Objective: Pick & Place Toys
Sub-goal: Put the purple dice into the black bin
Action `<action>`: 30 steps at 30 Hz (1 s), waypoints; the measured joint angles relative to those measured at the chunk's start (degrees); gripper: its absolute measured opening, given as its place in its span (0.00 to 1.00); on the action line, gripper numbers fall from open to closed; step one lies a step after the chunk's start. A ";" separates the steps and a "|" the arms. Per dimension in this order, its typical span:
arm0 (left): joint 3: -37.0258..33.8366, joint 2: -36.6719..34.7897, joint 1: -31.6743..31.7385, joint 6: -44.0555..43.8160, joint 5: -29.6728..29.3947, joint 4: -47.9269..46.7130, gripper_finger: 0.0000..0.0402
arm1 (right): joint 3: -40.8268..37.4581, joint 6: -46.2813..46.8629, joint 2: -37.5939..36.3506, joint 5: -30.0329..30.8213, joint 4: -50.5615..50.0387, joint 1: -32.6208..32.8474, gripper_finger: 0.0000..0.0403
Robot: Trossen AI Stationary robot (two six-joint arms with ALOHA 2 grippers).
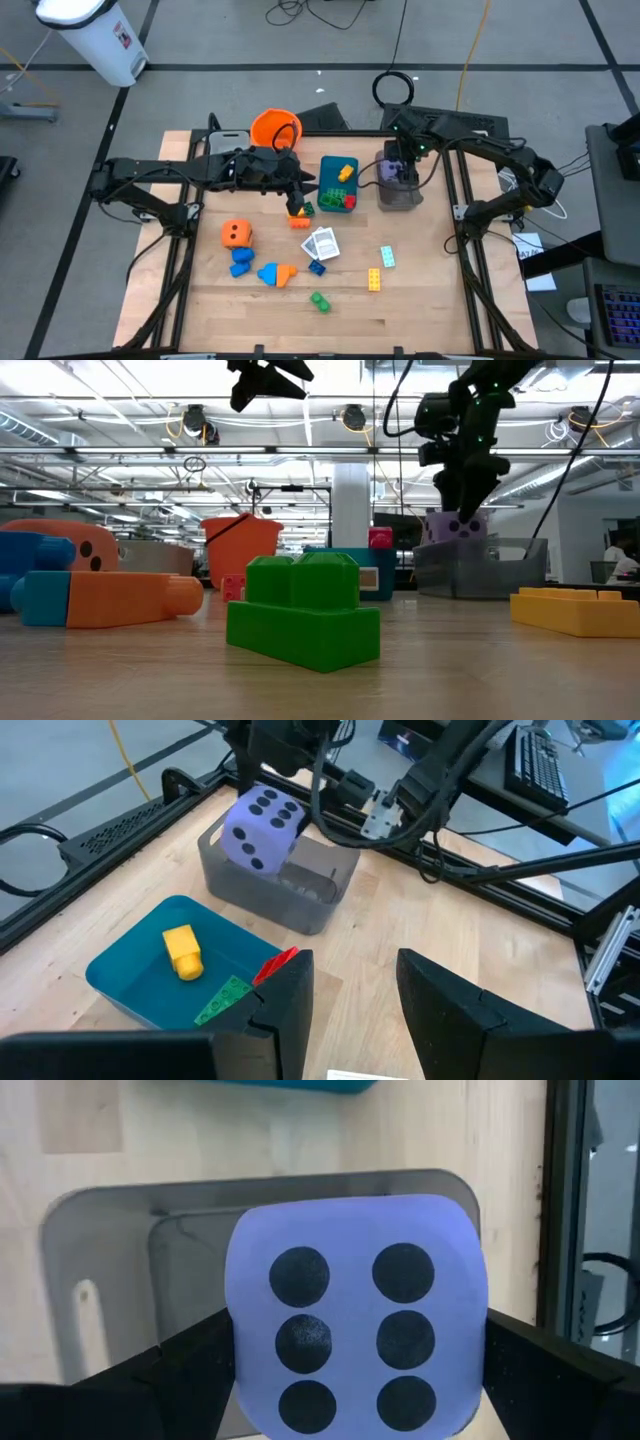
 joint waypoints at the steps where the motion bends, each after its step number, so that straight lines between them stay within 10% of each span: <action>1: 0.00 0.00 0.00 0.11 0.02 -0.01 0.38 | -0.40 -0.40 0.00 0.12 0.71 -0.30 0.87; 30: 0.00 0.00 3.23 -1.05 6.18 0.04 0.38 | -7.47 -2.39 2.63 1.49 12.43 -3.50 0.87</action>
